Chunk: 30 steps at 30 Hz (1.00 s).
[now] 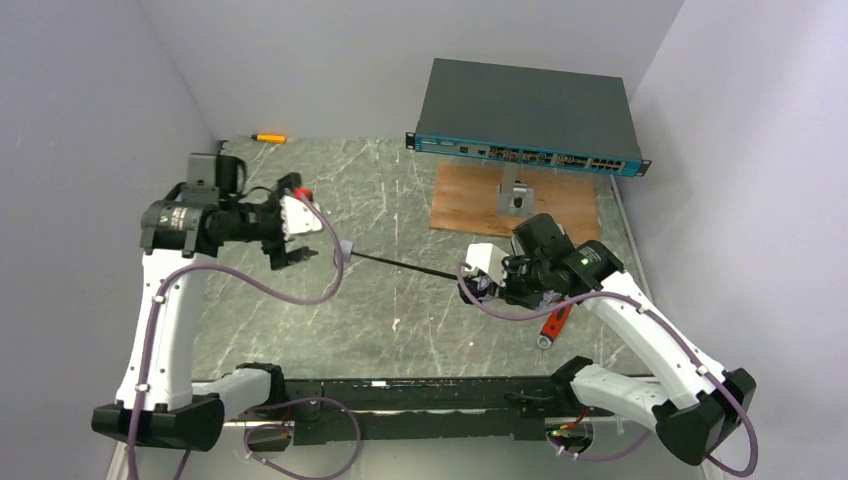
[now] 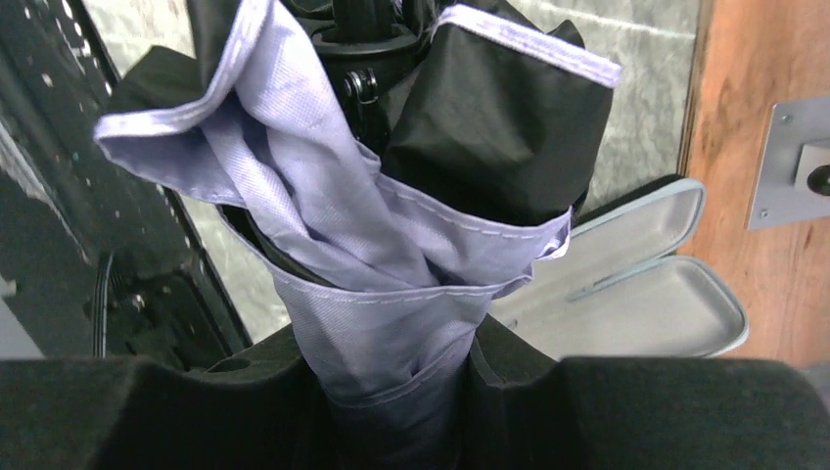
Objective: Open the umbrella
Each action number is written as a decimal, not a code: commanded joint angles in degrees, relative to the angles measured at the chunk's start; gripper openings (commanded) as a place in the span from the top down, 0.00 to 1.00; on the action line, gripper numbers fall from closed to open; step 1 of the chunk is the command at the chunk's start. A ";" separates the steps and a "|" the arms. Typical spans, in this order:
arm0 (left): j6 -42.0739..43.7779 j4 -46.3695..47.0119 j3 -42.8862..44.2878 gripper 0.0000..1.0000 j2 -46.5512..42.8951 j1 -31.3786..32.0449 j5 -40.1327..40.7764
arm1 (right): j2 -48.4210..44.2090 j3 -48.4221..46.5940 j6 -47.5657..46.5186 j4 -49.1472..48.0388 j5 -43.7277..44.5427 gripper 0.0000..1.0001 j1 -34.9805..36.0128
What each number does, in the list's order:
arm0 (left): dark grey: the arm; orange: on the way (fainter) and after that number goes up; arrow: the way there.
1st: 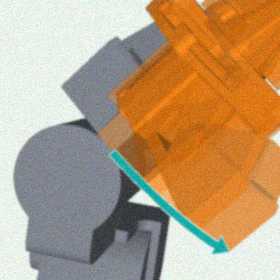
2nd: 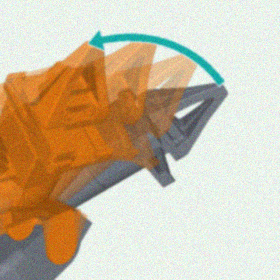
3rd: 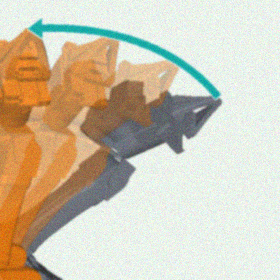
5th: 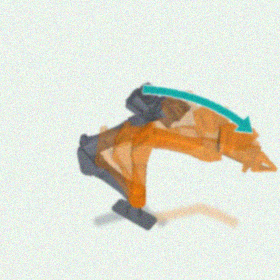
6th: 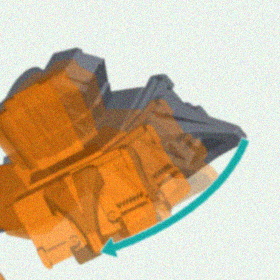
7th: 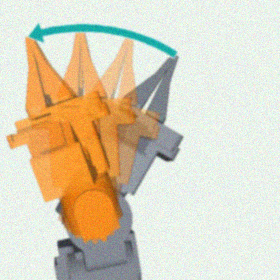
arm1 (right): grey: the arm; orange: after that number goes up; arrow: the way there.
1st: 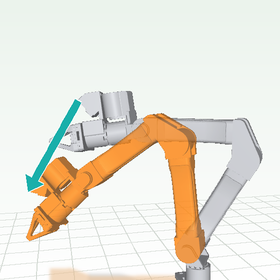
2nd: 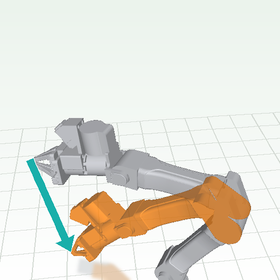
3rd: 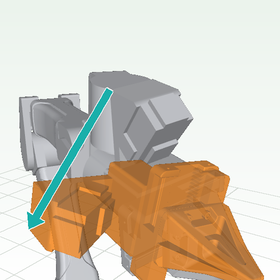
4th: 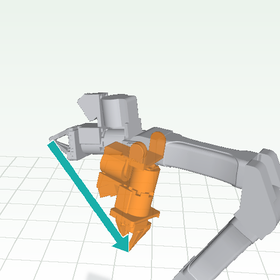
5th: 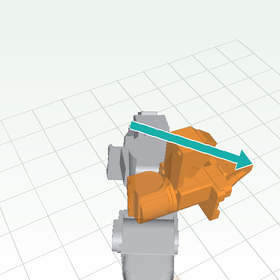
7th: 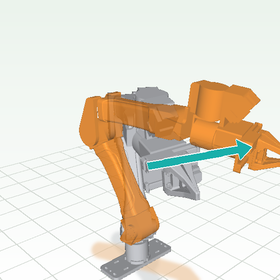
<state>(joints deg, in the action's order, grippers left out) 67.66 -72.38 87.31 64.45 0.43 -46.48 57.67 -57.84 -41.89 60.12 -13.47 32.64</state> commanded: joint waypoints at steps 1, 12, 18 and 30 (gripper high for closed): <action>8.56 -2.62 -1.45 0.06 0.12 12.22 12.06 | 2.81 -6.14 -4.38 5.90 5.22 1.00 2.11; 3.70 -6.63 -0.07 0.22 9.56 29.01 19.15 | 5.82 -10.20 -1.09 7.47 9.92 1.00 5.52; 1.85 -1.93 -6.90 0.38 8.42 31.56 25.61 | 5.99 -11.50 -1.30 8.10 9.79 1.00 5.59; 3.58 3.73 -11.28 0.83 8.07 32.45 35.16 | 5.78 -10.51 -1.88 7.83 10.80 1.00 5.67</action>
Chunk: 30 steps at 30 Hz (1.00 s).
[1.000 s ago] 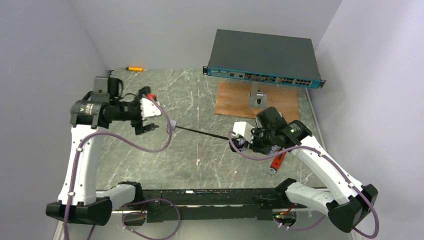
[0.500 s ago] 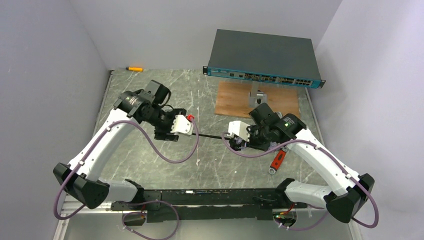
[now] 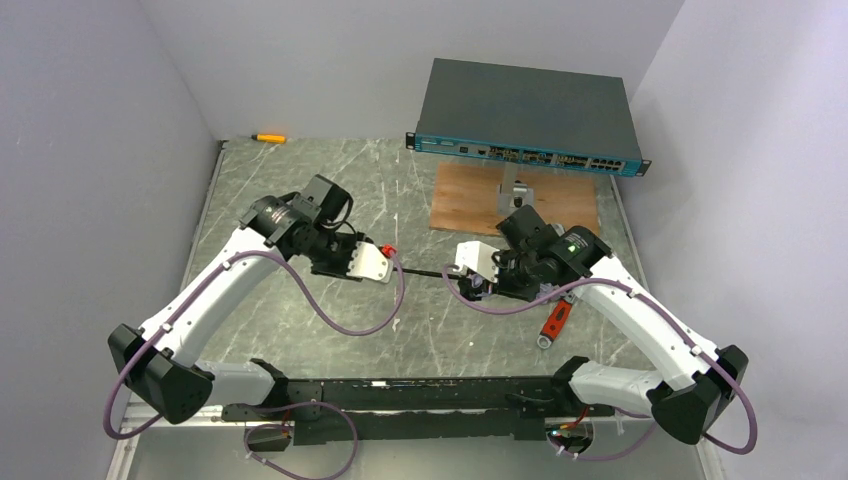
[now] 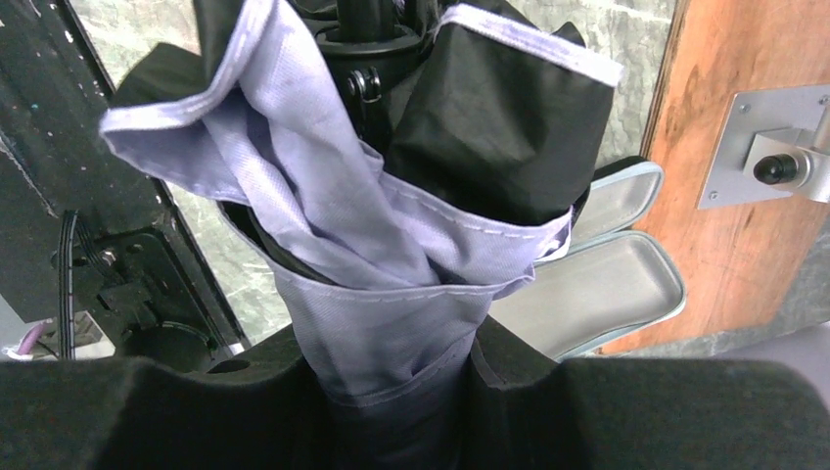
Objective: Open the umbrella
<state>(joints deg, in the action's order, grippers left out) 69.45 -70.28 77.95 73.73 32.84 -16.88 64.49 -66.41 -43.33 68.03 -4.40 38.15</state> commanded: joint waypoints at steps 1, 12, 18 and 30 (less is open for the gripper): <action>2.29 2.13 -2.92 0.87 -1.22 -0.02 7.45 | -1.48 -1.17 -0.70 -0.23 2.28 1.00 0.17; 26.23 13.55 -16.12 1.00 -6.06 -33.06 9.76 | -12.58 15.11 -5.00 -0.28 9.03 1.00 -7.54; 30.48 12.55 -9.82 1.00 -1.59 -43.19 5.94 | -13.98 17.17 -5.27 -0.14 8.12 1.00 -9.77; 11.26 8.91 -1.94 0.10 -6.08 -23.32 -8.83 | 0.13 7.51 2.44 -4.02 -5.49 1.00 -6.13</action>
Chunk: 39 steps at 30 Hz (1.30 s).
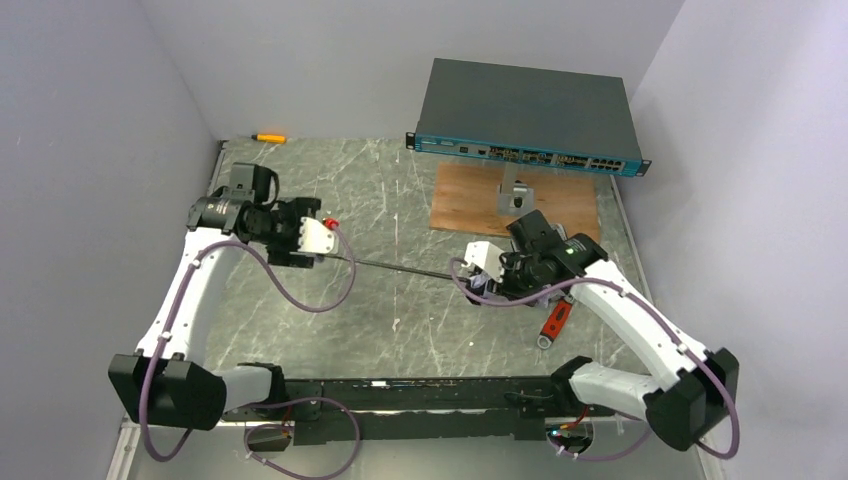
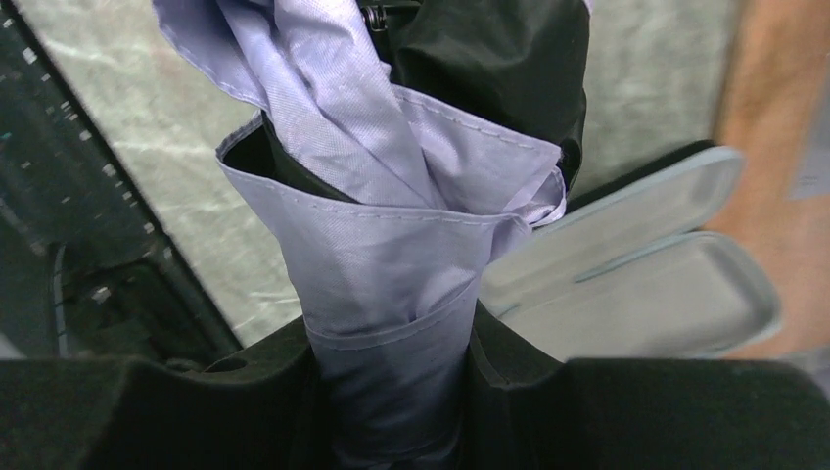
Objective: Open the umbrella
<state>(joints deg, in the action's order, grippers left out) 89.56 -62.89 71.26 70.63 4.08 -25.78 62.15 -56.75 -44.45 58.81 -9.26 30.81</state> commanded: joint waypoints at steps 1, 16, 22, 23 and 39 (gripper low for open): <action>-10.70 1.75 5.81 0.02 -3.52 6.70 -1.56 | 3.06 -1.94 4.12 4.74 -1.84 1.00 1.29; -30.75 17.56 -3.38 0.00 -12.55 34.34 -6.22 | 12.87 -14.61 15.93 2.70 -33.08 1.00 1.28; -31.61 22.32 -3.50 0.10 -7.01 46.63 5.72 | 13.58 -18.26 15.54 2.79 -34.45 1.00 4.35; -32.04 24.14 -3.84 0.13 -6.39 47.98 7.94 | 13.40 -18.49 15.20 2.99 -34.20 1.00 5.16; -30.11 18.03 -5.03 1.00 -5.81 48.15 3.48 | 9.38 -17.89 17.69 3.33 -37.88 0.23 3.94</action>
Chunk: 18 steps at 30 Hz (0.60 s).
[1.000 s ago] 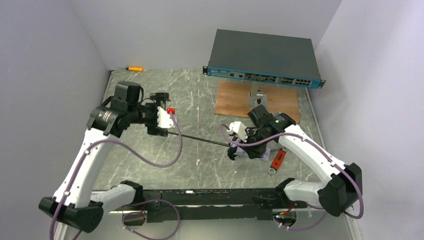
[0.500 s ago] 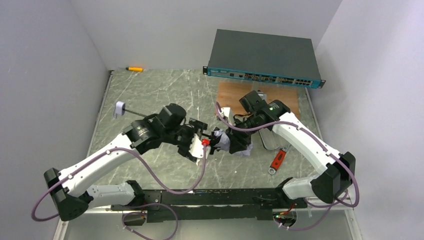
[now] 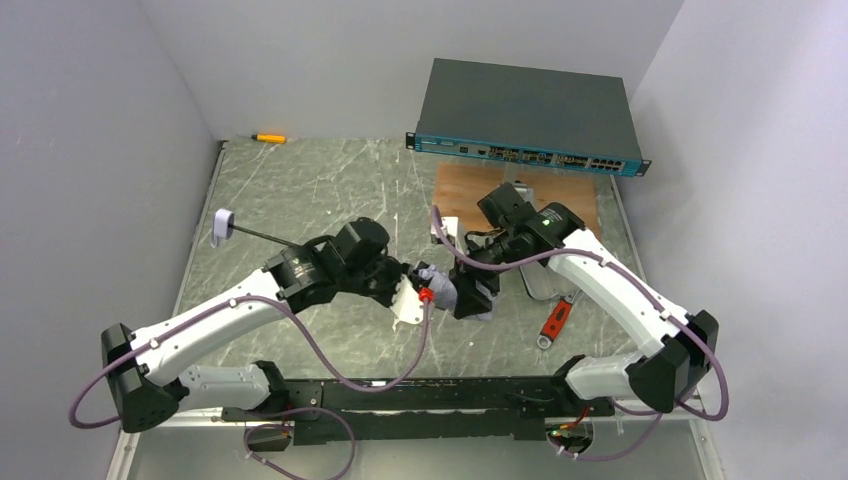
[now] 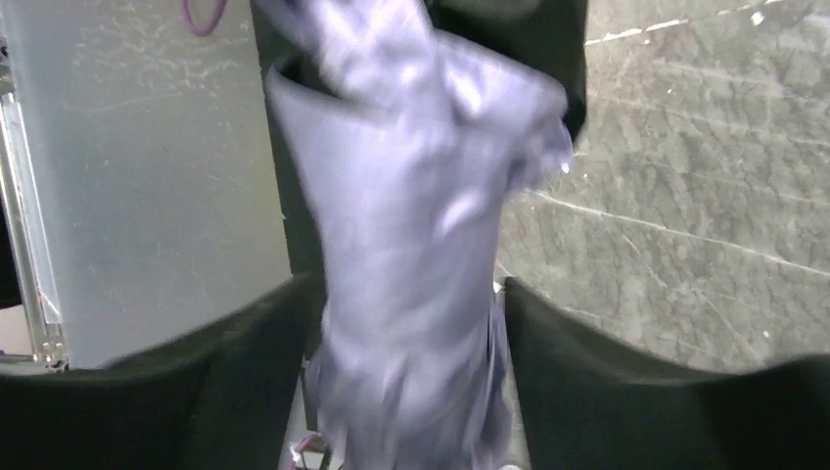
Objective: Open the umbrella
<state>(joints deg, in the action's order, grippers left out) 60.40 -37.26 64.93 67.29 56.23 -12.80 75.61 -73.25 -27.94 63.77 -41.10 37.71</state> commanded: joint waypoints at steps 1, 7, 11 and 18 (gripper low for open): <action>-1.21 -10.69 2.97 1.00 -1.74 -5.15 -12.72 | -5.11 -1.81 0.98 -1.88 -6.10 0.14 -4.13; -6.09 -24.98 14.06 1.00 5.65 -15.48 -31.26 | -22.82 8.00 3.07 -21.51 3.10 0.00 -5.46; -8.87 -28.25 18.49 1.00 10.07 -19.86 -38.55 | -29.31 12.76 3.56 -28.35 8.12 0.00 -1.87; -9.13 -36.97 26.14 1.00 17.74 -22.13 -43.52 | -27.03 10.61 -2.29 -27.05 13.58 0.00 5.08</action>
<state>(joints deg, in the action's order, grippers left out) 51.83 -68.10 86.15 82.81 35.07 -46.87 46.83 -61.91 -25.93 39.81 -32.47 40.53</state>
